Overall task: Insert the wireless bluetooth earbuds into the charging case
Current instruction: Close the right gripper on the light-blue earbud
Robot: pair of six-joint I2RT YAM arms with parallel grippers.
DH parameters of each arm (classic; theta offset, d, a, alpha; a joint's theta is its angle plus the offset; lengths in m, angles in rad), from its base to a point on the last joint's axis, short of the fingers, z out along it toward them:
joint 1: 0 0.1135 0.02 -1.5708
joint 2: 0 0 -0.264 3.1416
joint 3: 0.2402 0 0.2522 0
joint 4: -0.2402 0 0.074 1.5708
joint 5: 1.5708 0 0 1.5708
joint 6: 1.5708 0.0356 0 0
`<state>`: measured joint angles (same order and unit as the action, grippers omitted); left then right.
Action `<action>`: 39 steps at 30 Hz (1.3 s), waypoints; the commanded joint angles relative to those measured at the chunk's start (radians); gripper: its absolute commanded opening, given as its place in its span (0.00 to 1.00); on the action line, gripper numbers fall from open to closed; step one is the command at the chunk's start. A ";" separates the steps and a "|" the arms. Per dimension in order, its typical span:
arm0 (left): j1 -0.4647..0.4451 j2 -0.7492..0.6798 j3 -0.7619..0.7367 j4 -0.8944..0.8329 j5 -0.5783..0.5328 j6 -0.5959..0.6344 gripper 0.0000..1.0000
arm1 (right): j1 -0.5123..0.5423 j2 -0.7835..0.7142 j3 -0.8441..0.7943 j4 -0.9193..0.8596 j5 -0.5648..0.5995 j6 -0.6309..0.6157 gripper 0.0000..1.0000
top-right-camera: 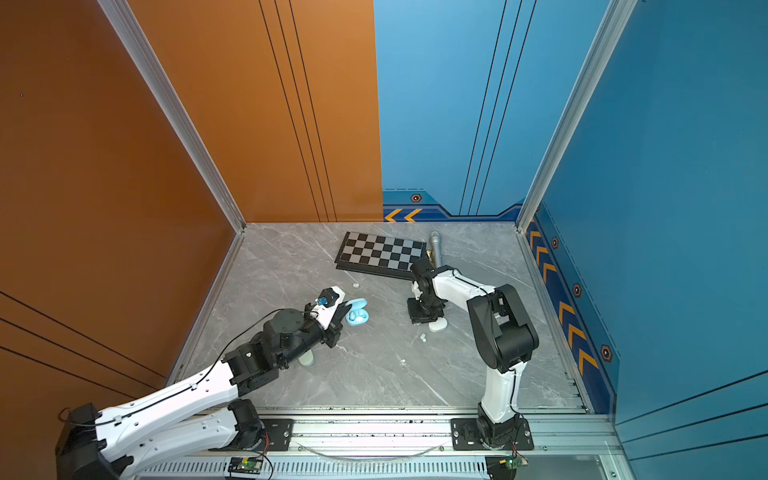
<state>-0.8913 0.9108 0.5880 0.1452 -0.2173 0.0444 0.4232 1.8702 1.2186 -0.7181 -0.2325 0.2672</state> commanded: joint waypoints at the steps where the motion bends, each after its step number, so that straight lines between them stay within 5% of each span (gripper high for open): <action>1: -0.003 -0.020 -0.017 0.017 -0.022 0.000 0.00 | 0.016 0.026 0.034 -0.028 -0.007 -0.003 0.32; 29: 0.002 -0.025 -0.019 -0.002 -0.024 0.006 0.00 | 0.045 0.084 0.107 -0.030 -0.032 0.019 0.38; 39: 0.005 -0.056 -0.028 -0.015 -0.036 0.008 0.00 | 0.084 0.118 0.178 -0.079 0.078 -0.029 0.40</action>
<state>-0.8902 0.8734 0.5716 0.1341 -0.2352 0.0448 0.4934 1.9682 1.3632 -0.7425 -0.2211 0.2634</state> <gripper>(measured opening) 0.089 0.396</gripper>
